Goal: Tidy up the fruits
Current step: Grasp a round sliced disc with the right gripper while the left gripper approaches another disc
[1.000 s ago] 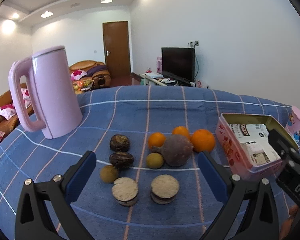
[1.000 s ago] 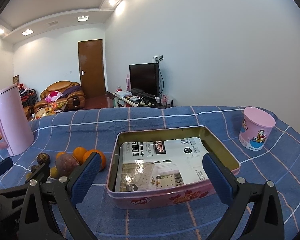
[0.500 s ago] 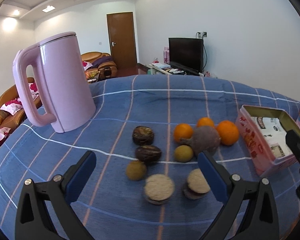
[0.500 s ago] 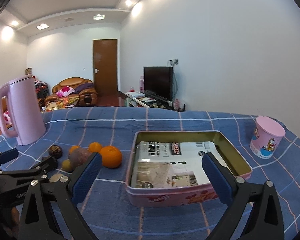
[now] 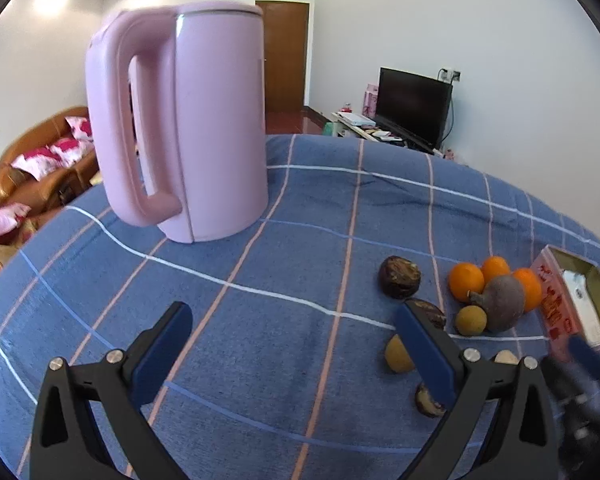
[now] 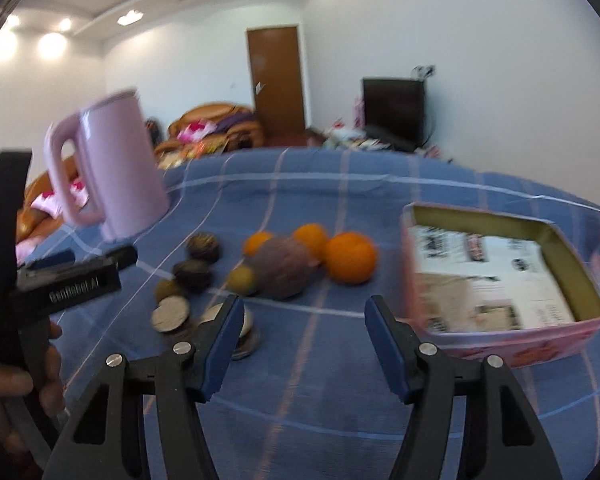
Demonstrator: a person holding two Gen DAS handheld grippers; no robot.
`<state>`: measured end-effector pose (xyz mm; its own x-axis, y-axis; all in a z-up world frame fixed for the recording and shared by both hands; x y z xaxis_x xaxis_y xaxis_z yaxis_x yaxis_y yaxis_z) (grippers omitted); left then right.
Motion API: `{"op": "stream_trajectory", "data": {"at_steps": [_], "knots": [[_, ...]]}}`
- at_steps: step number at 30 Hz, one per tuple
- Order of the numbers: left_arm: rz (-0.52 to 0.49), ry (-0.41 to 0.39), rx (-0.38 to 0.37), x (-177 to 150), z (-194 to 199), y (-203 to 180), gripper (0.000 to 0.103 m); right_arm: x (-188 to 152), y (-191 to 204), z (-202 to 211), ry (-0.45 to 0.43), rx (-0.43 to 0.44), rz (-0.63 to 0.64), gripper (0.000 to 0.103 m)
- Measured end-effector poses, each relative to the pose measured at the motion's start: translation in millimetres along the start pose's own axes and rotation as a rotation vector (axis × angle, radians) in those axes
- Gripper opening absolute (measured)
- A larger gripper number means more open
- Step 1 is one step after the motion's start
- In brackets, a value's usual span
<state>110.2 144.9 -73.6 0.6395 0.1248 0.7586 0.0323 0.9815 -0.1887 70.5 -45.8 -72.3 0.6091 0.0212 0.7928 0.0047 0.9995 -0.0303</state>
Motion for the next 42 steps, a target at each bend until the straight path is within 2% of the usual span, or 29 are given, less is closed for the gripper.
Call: {"op": "stream_trajectory", "data": {"at_steps": [3,5,10,13,19,22,23,24,27,29,31,33,35,36,40,42], "knots": [[-0.010,0.000,-0.039,-1.1,0.4,-4.9,0.103,-4.0,18.7,-15.2,0.058,0.019,0.035,0.064],[-0.035,-0.002,-0.044,-1.8,0.4,-11.0,0.103,-5.4,26.8,-23.2,0.085,0.022,0.046,0.057],[-0.082,-0.006,-0.023,-3.4,2.2,-19.0,0.103,-1.6,39.2,-22.4,0.061,0.000,0.105,0.055],[-0.064,-0.011,-0.026,-2.0,4.1,-14.2,0.103,-3.3,42.2,-17.4,0.067,0.055,0.100,0.055],[-0.043,-0.015,-0.032,-0.9,5.1,-9.0,0.102,-12.2,38.7,-33.1,0.156,0.058,0.072,0.054],[-0.066,-0.008,-0.050,-3.3,3.9,-17.2,0.101,-19.6,40.4,-43.9,0.223,0.086,0.061,0.044],[-0.082,-0.009,-0.053,-3.7,4.0,-20.9,0.101,-19.7,40.5,-44.5,0.225,0.085,0.064,0.043],[-0.093,-0.012,-0.054,-3.9,4.1,-23.9,0.101,-18.9,41.9,-43.9,0.220,0.088,0.068,0.037],[-0.118,-0.023,-0.069,-4.3,6.3,-30.9,0.100,-18.9,42.9,-43.6,0.218,0.091,0.070,0.037],[-0.143,-0.030,-0.085,-5.0,7.7,-38.2,0.098,-16.5,37.6,-41.4,0.203,0.096,0.039,0.037],[-0.165,-0.034,-0.101,-6.0,9.0,-45.3,0.097,-9.2,28.0,-32.5,0.148,0.091,0.006,0.037],[-0.168,-0.028,-0.146,-7.5,9.8,-53.9,0.090,0.5,18.2,-21.9,0.074,0.034,0.018,0.037],[-0.163,0.015,-0.205,-14.6,5.4,-64.5,0.087,11.3,7.5,-11.0,-0.005,-0.031,0.026,0.037],[-0.167,0.029,-0.214,-17.2,3.6,-68.2,0.084,15.8,2.4,-5.8,-0.036,-0.054,0.025,0.037],[-0.243,0.054,-0.209,-28.4,-1.7,-86.7,0.080,25.3,-12.8,7.9,-0.101,-0.106,0.024,0.037],[-0.270,0.075,-0.208,-34.6,-5.5,-94.0,0.071,26.5,-21.4,13.3,-0.115,-0.114,0.020,0.037]]}}
Point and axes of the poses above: each gripper's, at about its wrist camera, not at the fingertips, and z roughly against the way its jaws point, y to its left, x to its top, the point moved 9 cm from there along -z, roughly the way its jaws point, and after that the axes turned 10 degrees about -x, right-handed, at the moved point
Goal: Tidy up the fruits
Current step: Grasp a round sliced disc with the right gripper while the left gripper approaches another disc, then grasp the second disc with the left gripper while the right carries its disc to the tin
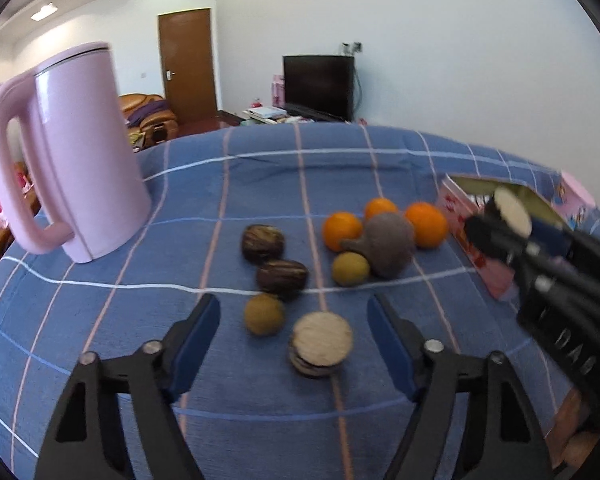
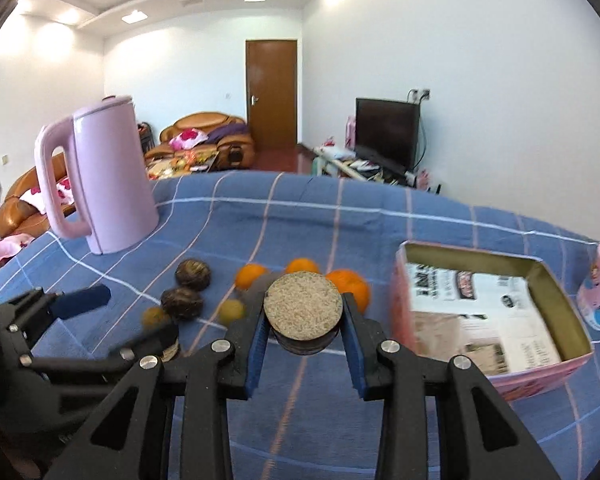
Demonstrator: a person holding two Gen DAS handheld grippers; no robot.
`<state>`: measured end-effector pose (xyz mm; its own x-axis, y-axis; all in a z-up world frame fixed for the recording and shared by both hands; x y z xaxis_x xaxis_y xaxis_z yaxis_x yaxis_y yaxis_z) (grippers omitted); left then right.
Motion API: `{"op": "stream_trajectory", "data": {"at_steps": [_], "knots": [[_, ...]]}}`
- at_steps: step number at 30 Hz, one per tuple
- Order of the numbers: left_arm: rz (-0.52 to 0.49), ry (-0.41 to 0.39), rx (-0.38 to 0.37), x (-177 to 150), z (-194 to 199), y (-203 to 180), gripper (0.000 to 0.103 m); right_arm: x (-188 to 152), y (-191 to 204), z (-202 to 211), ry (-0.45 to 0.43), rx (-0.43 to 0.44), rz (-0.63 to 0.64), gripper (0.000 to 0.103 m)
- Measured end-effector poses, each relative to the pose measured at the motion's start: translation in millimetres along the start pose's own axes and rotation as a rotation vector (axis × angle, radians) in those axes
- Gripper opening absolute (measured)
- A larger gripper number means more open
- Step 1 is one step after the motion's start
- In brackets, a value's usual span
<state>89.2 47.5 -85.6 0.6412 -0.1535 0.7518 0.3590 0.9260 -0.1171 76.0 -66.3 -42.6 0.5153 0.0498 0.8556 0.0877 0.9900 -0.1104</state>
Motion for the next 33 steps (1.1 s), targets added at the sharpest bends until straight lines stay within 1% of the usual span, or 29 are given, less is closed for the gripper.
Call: {"op": "stream_trajectory", "data": {"at_steps": [1,3,4,5,8,10,11,13,15,17,19,21,23,25,26,28,29,33], "knots": [[-0.003,0.022,-0.004,-2.1,-4.3,-1.9,0.068,-0.1,-2.6,0.4,-0.002,-0.003,-0.001,0.037],[0.017,0.057,-0.021,-4.9,-11.8,-3.0,0.055,-1.4,-7.2,-0.8,0.007,0.000,-0.006,0.037],[0.033,0.073,-0.023,-6.7,-15.2,-2.0,0.054,-3.1,-8.2,-1.1,0.011,0.003,-0.007,0.037],[0.037,0.069,-0.005,-5.3,-15.6,-0.8,0.053,-4.9,-10.1,-1.1,0.017,0.006,-0.009,0.037],[0.034,0.071,0.009,-6.0,-16.8,-0.9,0.052,-8.5,-10.2,-4.1,0.040,0.026,-0.018,0.037],[0.023,0.072,0.028,-6.4,-17.4,-2.8,0.049,-11.7,-6.8,-6.0,0.053,0.037,-0.022,0.037],[0.032,0.071,0.026,-7.4,-16.1,-3.0,0.048,-12.4,-5.6,-6.3,0.055,0.040,-0.019,0.037],[0.052,0.070,0.012,-10.3,-13.2,-2.8,0.048,-12.2,-4.5,-4.3,0.047,0.038,-0.011,0.037],[0.089,0.069,-0.007,-13.9,-8.6,3.4,0.051,-10.7,-4.9,-1.5,0.037,0.038,-0.011,0.037],[0.139,0.070,-0.056,-17.7,-4.3,9.1,0.051,-9.6,-6.0,-1.2,0.036,0.040,-0.014,0.037],[0.166,0.081,-0.084,-21.2,-4.5,9.2,0.053,-9.8,-6.0,-1.6,0.043,0.048,-0.019,0.037],[0.149,0.102,-0.081,-23.6,-10.1,4.5,0.053,-10.6,-4.5,-2.2,0.050,0.054,-0.018,0.037],[0.107,0.135,-0.045,-26.1,-18.8,-1.7,0.053,-10.7,-3.5,-1.9,0.052,0.061,-0.015,0.037],[0.111,0.149,-0.049,-24.5,-24.2,-5.7,0.053,-10.1,-3.5,-0.9,0.050,0.063,-0.015,0.037],[0.117,0.145,-0.046,-23.0,-25.4,-5.6,0.050,-10.0,-3.8,-0.9,0.050,0.065,-0.017,0.037],[0.125,0.144,-0.032,-21.3,-26.7,-3.2,0.040,-10.2,-3.8,-1.3,0.054,0.070,-0.021,0.037],[0.128,0.142,-0.026,-21.0,-26.7,-2.6,0.037,-10.7,-3.6,-2.1,0.057,0.071,-0.022,0.037],[0.161,0.124,-0.018,-18.8,-25.0,1.1,0.036,-11.6,-4.2,-2.5,0.059,0.073,-0.025,0.037]]}}
Point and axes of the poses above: each gripper's, at about its wrist camera, not at the fingertips, and z roughly against the way its jaws point, y to its left, x to its top, the point moved 9 cm from there along -z, roughly the way its jaws point, and after that the axes turned 10 degrees about -x, right-handed, at the moved point
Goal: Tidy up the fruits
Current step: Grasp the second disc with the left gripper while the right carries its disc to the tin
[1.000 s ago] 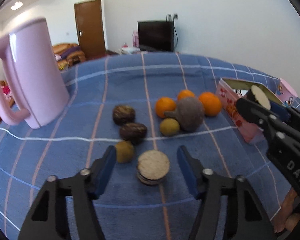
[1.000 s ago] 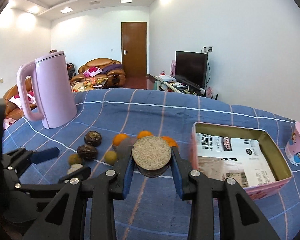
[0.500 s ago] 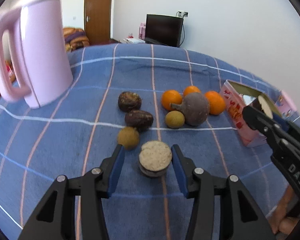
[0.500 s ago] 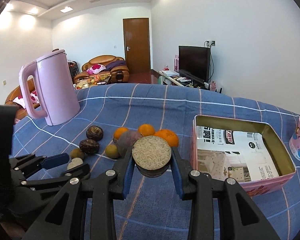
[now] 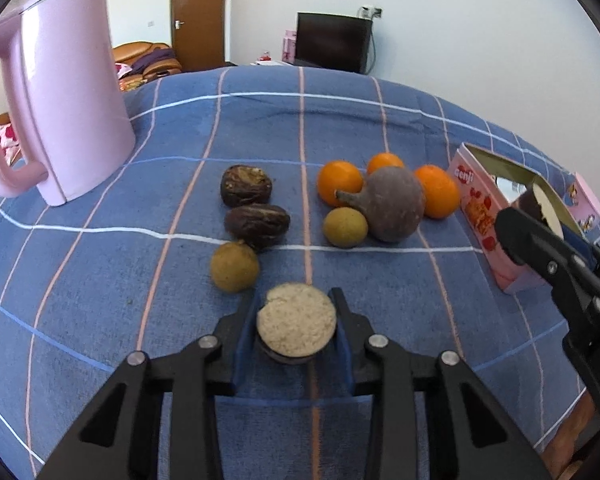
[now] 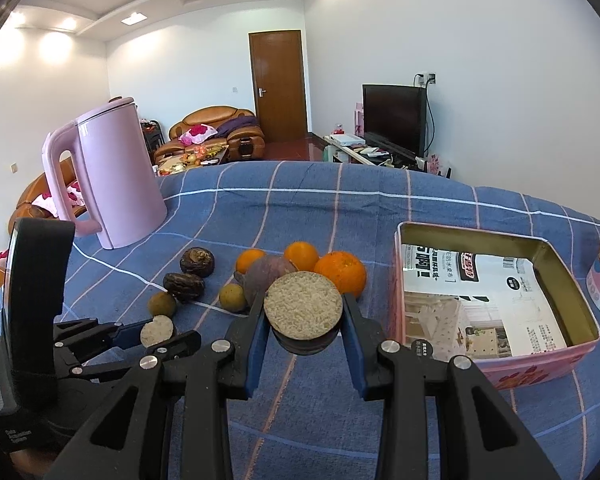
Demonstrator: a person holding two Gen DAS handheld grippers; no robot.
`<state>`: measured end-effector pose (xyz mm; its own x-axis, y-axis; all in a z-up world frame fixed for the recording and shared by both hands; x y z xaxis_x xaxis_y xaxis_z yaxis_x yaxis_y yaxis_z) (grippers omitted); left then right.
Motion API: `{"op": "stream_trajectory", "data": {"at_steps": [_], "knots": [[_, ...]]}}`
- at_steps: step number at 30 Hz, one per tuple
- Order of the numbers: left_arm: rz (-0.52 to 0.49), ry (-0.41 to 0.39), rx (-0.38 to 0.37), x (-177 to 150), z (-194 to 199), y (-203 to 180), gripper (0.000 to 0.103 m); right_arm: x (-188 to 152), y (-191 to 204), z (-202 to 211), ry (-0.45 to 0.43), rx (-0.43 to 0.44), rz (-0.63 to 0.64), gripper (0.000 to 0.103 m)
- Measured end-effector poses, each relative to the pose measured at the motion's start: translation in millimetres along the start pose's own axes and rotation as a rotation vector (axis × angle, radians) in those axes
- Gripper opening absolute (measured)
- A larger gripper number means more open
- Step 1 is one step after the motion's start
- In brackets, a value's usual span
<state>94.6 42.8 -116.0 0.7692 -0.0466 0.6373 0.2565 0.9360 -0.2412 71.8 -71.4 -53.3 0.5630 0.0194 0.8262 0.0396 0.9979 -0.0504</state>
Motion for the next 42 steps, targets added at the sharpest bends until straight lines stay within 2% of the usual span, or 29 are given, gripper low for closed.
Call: {"op": "stream_trajectory", "data": {"at_steps": [4,8,14,24,30,36,42], "knots": [[0.001,-0.097,0.056,7.2,16.5,-3.8,0.036,6.7,-4.0,7.0,-0.036,-0.005,-0.007,0.037],[-0.090,-0.207,0.122,21.1,32.3,-28.7,0.036,13.4,-15.8,15.6,-0.083,-0.021,-0.008,0.037],[-0.138,-0.257,0.104,38.0,33.5,-71.6,0.036,17.9,-57.6,21.4,-0.123,-0.080,-0.030,0.037],[-0.195,-0.266,0.063,58.2,12.5,-134.8,0.036,19.1,-146.4,15.6,-0.118,-0.193,-0.096,0.037],[-0.227,-0.264,0.023,65.6,-2.0,-172.3,0.036,16.0,-185.8,10.3,-0.105,-0.248,-0.099,0.037],[-0.233,-0.232,-0.006,65.6,-23.4,-201.1,0.036,11.1,-210.7,3.7,-0.080,-0.277,-0.099,0.037],[-0.249,-0.204,-0.009,66.0,-42.0,-215.5,0.036,5.1,-218.7,-8.5,-0.034,-0.280,-0.089,0.037]]}}
Point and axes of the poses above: each gripper's, at about its wrist camera, not at the fingertips, and z roughly against the way its jaws point, y to its left, x to its top, the point moved 9 cm from there along -z, roughly the way its jaws point, and after that the axes turned 10 degrees about -x, right-handed, at the moved point
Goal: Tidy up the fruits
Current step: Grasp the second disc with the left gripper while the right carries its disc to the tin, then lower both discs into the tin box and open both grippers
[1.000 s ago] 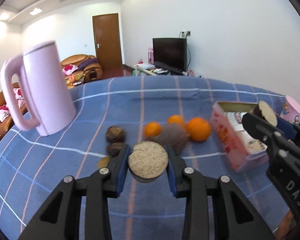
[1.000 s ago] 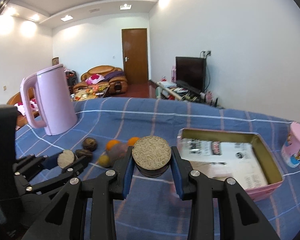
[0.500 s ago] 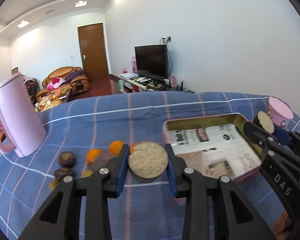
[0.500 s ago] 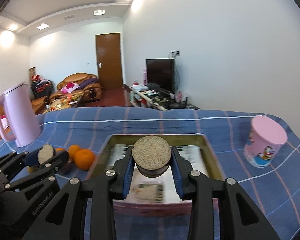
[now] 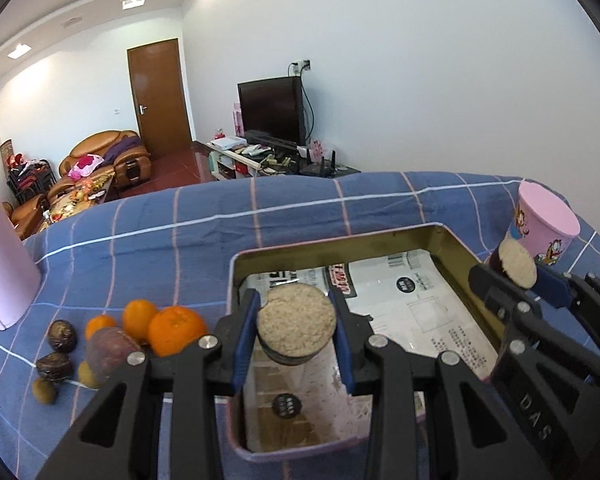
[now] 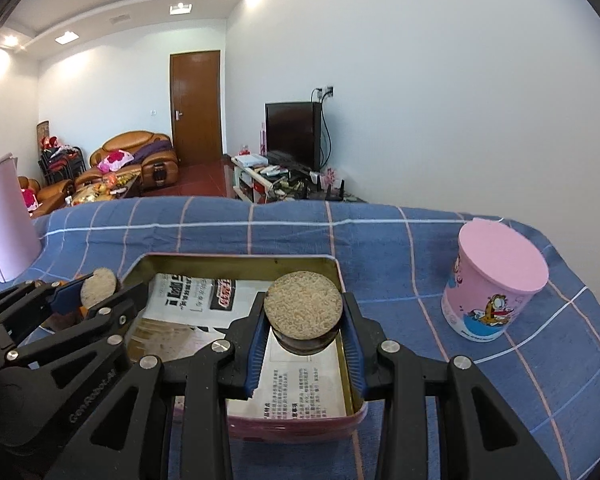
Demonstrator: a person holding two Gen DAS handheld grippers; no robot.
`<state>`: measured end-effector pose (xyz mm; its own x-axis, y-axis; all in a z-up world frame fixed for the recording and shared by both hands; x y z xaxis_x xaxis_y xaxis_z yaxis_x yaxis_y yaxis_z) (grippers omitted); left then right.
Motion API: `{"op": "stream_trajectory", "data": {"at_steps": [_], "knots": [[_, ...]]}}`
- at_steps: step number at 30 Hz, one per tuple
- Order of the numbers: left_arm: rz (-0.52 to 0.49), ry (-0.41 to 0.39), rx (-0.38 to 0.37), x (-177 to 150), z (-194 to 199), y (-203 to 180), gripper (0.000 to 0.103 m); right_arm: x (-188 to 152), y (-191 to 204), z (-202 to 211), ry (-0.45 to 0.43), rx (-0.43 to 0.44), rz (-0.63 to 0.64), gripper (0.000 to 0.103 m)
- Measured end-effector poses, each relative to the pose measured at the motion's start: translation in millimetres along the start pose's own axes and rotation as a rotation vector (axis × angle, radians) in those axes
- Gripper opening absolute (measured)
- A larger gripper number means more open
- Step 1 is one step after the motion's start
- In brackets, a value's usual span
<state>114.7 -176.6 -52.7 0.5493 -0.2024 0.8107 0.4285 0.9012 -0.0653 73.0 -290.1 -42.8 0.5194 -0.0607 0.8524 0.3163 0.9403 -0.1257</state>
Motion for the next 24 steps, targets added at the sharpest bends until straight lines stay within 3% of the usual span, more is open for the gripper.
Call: {"op": "stream_trajectory", "data": {"at_steps": [10,24], "knots": [[-0.003,0.050,0.003,-11.4,-14.0,0.9,0.036,-13.4,10.2,-14.2,0.078,0.045,0.009,0.037],[-0.010,0.032,0.012,-9.7,-7.4,-0.8,0.038,-24.4,14.9,-22.0,0.163,0.142,-0.064,0.038]]}}
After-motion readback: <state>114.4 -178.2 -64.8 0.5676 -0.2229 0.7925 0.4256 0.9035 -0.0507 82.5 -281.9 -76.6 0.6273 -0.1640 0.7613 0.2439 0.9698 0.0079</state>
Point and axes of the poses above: each gripper's, at about its wrist camera, not at the fingertips, and z roughly against the way its jaws point, y to its left, x to its top, the point moved 9 cm from there along -z, roughly the way its jaws point, and after that the axes turned 10 degrees about -x, right-handed, at the moved point
